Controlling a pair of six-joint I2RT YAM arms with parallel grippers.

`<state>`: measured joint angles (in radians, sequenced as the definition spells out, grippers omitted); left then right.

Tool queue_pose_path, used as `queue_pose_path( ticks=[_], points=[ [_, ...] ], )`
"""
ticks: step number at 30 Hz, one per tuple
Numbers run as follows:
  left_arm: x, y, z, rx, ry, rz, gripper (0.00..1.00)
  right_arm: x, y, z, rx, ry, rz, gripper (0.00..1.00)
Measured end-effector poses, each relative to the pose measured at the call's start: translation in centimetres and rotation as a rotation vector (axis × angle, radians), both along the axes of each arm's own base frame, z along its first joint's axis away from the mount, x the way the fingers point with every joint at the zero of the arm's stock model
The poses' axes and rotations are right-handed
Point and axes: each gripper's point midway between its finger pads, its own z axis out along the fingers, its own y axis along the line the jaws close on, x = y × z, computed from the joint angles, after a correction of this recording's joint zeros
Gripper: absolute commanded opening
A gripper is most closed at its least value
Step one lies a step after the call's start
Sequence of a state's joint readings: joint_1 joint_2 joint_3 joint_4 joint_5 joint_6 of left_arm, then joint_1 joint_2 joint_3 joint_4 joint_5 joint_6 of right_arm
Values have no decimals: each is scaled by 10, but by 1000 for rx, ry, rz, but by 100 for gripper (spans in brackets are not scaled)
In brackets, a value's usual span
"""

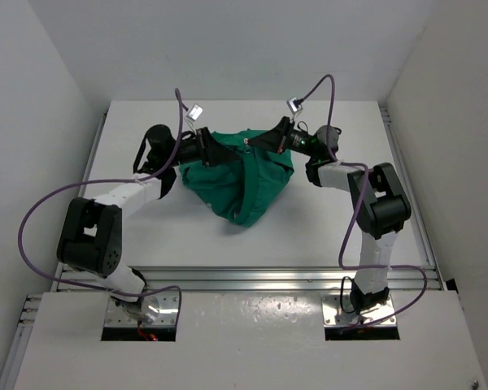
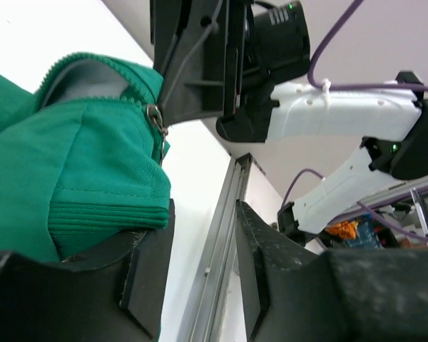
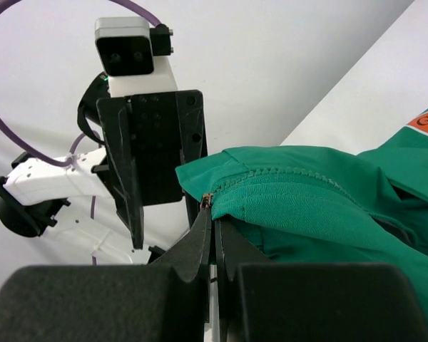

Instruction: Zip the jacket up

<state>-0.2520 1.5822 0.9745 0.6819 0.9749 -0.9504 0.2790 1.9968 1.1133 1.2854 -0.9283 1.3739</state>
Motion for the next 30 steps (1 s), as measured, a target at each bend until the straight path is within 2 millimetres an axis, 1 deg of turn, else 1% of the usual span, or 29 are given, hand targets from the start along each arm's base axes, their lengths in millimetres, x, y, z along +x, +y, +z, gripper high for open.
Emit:
queue_pose_path(
  ticks=[4, 8, 11, 14, 17, 18, 20, 21, 22, 23, 25, 26, 29, 30],
  points=[
    [9, 2, 4, -17, 30, 34, 46, 0, 1, -1, 1, 5, -3, 0],
    [20, 2, 3, -28, 66, 72, 46, -1, 2, -1, 5, 13, -3, 0],
    [29, 2, 3, -31, 93, 107, 55, -1, 3, -1, 6, 18, -1, 0],
    [41, 2, 2, -28, 133, 140, 55, -2, 5, -1, 8, 26, -1, 0],
    [47, 2, -2, -29, 178, 163, 55, -2, 7, -2, 12, 31, -4, 0],
    [47, 3, -3, -31, 189, 168, 54, -2, 7, -2, 12, 34, -4, 0],
    [49, 3, -3, -37, 209, 180, 46, -3, 7, -3, 11, 39, -4, 0],
    [50, 3, -3, -39, 213, 184, 35, -3, 8, -4, 11, 41, -4, 0],
    [50, 4, -3, -43, 222, 188, 30, -3, 8, -4, 12, 41, -5, 0],
    [51, 4, -3, -46, 228, 193, 23, -4, 8, -4, 12, 43, -4, 0],
    [53, 4, -5, -48, 238, 202, 18, -4, 8, -4, 12, 43, -5, 0],
    [54, 4, -5, -51, 245, 206, 18, -4, 8, -4, 12, 44, -5, 0],
    [55, 4, -5, -58, 254, 208, 11, -3, 8, -5, 13, 45, -7, 0],
    [55, 4, -4, -63, 254, 207, 4, -3, 8, -4, 13, 45, -7, 0]
  ],
)
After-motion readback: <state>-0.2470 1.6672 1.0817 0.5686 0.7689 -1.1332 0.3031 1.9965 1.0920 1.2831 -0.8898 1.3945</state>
